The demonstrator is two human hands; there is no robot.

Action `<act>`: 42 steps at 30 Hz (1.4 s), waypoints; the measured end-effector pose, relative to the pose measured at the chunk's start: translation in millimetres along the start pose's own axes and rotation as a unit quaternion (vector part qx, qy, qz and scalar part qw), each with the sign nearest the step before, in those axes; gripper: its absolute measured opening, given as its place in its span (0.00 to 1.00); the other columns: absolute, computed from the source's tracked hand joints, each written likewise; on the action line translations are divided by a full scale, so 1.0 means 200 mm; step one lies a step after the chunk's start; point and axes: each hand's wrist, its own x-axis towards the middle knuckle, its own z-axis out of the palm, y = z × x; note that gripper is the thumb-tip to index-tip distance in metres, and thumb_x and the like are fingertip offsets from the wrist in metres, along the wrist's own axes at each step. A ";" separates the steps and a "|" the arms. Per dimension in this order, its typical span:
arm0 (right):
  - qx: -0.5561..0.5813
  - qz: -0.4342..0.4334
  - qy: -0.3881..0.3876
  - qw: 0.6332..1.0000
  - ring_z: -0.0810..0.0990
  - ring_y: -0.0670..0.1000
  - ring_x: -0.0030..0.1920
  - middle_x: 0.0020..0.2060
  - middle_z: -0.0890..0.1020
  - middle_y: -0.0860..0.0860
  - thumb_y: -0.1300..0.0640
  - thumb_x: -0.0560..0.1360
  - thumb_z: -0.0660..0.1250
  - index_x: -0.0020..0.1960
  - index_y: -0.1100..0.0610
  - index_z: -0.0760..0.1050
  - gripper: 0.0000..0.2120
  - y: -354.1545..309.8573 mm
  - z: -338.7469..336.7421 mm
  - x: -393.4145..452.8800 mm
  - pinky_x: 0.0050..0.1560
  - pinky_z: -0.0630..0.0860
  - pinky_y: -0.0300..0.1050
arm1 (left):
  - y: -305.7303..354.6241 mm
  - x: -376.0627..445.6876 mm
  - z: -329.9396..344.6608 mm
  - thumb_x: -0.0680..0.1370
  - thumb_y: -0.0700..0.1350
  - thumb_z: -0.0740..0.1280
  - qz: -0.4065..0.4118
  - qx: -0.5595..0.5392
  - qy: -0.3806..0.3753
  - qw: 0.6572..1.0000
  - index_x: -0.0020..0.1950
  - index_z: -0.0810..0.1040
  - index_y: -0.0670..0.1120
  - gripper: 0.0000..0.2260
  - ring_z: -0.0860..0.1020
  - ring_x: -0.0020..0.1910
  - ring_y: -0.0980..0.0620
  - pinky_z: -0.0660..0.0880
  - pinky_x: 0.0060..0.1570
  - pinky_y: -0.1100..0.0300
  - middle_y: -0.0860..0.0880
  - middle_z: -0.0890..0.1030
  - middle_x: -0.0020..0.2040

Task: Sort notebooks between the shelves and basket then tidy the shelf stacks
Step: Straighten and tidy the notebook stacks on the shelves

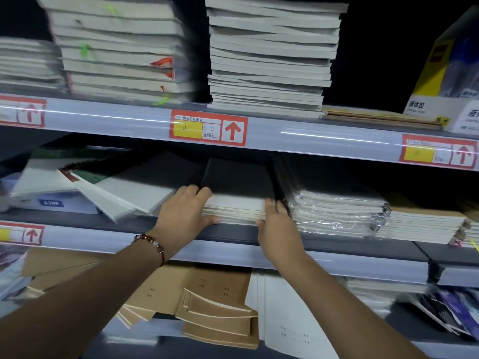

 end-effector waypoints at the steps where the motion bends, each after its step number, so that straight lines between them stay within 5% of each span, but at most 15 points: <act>1: 0.008 0.004 -0.015 1.000 0.62 0.61 0.75 0.79 0.54 0.59 0.55 0.82 0.60 0.80 0.57 0.51 0.31 -0.02 -0.01 -0.02 0.71 0.64 0.52 | 0.02 -0.02 -0.01 0.74 0.62 0.69 -0.004 0.004 -0.007 1.000 0.68 0.72 0.51 0.26 0.73 0.59 0.46 0.73 0.57 0.52 0.48 0.75 0.60; 5: 0.015 -0.041 -0.070 0.997 0.40 0.60 0.79 0.80 0.38 0.55 0.47 0.81 0.61 0.81 0.51 0.43 0.37 -0.11 -0.04 -0.14 0.78 0.46 0.54 | 0.07 -0.18 -0.10 0.76 0.57 0.69 -0.014 -0.030 0.033 0.999 0.75 0.66 0.54 0.29 0.71 0.68 0.44 0.75 0.63 0.48 0.46 0.67 0.74; 8: 0.025 -0.125 -0.106 0.986 0.38 0.54 0.79 0.80 0.39 0.49 0.43 0.81 0.59 0.81 0.48 0.43 0.35 -0.21 -0.05 -0.23 0.78 0.41 0.52 | -0.04 -0.30 -0.20 0.75 0.53 0.72 -0.035 -0.023 0.119 0.992 0.73 0.69 0.52 0.27 0.71 0.69 0.43 0.73 0.64 0.45 0.44 0.68 0.75; 12: 0.205 -0.146 -0.190 0.949 0.53 0.45 0.78 0.78 0.54 0.40 0.45 0.80 0.62 0.80 0.44 0.53 0.32 -0.33 -0.04 -0.24 0.77 0.57 0.47 | -0.37 -0.41 -0.33 0.76 0.58 0.67 -0.132 0.005 0.153 0.979 0.71 0.72 0.50 0.25 0.71 0.68 0.39 0.72 0.63 0.41 0.41 0.71 0.71; 16: 0.319 -0.075 -0.228 0.917 0.72 0.45 0.68 0.70 0.71 0.43 0.47 0.79 0.66 0.76 0.46 0.63 0.27 -0.51 0.02 -0.18 0.66 0.71 0.44 | -0.67 -0.47 -0.40 0.76 0.56 0.69 -0.190 0.014 0.114 0.975 0.70 0.73 0.47 0.25 0.73 0.66 0.34 0.73 0.60 0.39 0.36 0.71 0.70; 20: 0.385 -0.009 -0.216 0.897 0.78 0.48 0.60 0.62 0.78 0.47 0.48 0.77 0.68 0.71 0.50 0.70 0.23 -0.70 0.11 -0.12 0.65 0.74 0.47 | -0.94 -0.37 -0.46 0.76 0.69 0.60 -0.174 0.068 0.060 0.980 0.71 0.70 0.49 0.32 0.73 0.64 0.37 0.72 0.61 0.42 0.39 0.73 0.67; 24: 0.483 0.087 -0.200 0.848 0.82 0.51 0.53 0.49 0.80 0.48 0.52 0.79 0.68 0.54 0.49 0.74 0.05 -0.89 0.20 -0.08 0.57 0.79 0.48 | -1.12 -0.24 -0.51 0.67 0.81 0.44 -0.118 0.062 0.011 0.991 0.63 0.75 0.47 0.46 0.75 0.58 0.42 0.72 0.58 0.48 0.44 0.79 0.59; 27: 0.530 0.128 -0.153 0.824 0.82 0.51 0.49 0.49 0.79 0.50 0.55 0.80 0.66 0.60 0.53 0.70 0.11 -0.99 0.26 -0.08 0.50 0.80 0.46 | -1.16 -0.24 -0.48 0.65 0.82 0.40 -0.085 0.026 0.007 0.996 0.64 0.76 0.48 0.49 0.77 0.57 0.45 0.72 0.53 0.52 0.47 0.80 0.58; 32: 0.607 0.202 -0.102 0.761 0.83 0.53 0.44 0.55 0.80 0.56 0.64 0.79 0.66 0.72 0.54 0.64 0.23 -1.09 0.30 -0.09 0.38 0.82 0.44 | -1.16 -0.23 -0.45 0.71 0.75 0.53 -0.050 0.020 0.037 0.998 0.63 0.78 0.49 0.37 0.79 0.54 0.46 0.74 0.51 0.54 0.47 0.81 0.55; 34: 0.598 0.217 -0.085 0.767 0.79 0.52 0.38 0.53 0.80 0.58 0.66 0.78 0.65 0.74 0.55 0.63 0.27 -1.10 0.29 -0.08 0.34 0.80 0.43 | -1.16 -0.24 -0.44 0.70 0.76 0.50 -0.030 0.016 0.056 0.998 0.60 0.81 0.50 0.38 0.79 0.51 0.47 0.76 0.50 0.53 0.49 0.82 0.52; 37: 0.548 0.223 -0.066 0.804 0.73 0.49 0.32 0.38 0.77 0.54 0.67 0.79 0.63 0.76 0.55 0.62 0.28 -1.06 0.25 -0.07 0.37 0.79 0.43 | -1.10 -0.27 -0.42 0.72 0.73 0.52 -0.011 -0.008 0.092 0.996 0.57 0.83 0.49 0.35 0.80 0.47 0.45 0.77 0.46 0.53 0.48 0.82 0.48; 42: 0.498 0.218 -0.043 0.838 0.74 0.49 0.38 0.40 0.74 0.51 0.69 0.78 0.60 0.69 0.56 0.73 0.21 -0.97 0.13 -0.03 0.34 0.77 0.40 | -0.99 -0.36 -0.36 0.72 0.68 0.59 0.025 -0.020 0.144 0.989 0.54 0.84 0.46 0.29 0.80 0.43 0.43 0.78 0.44 0.50 0.48 0.82 0.43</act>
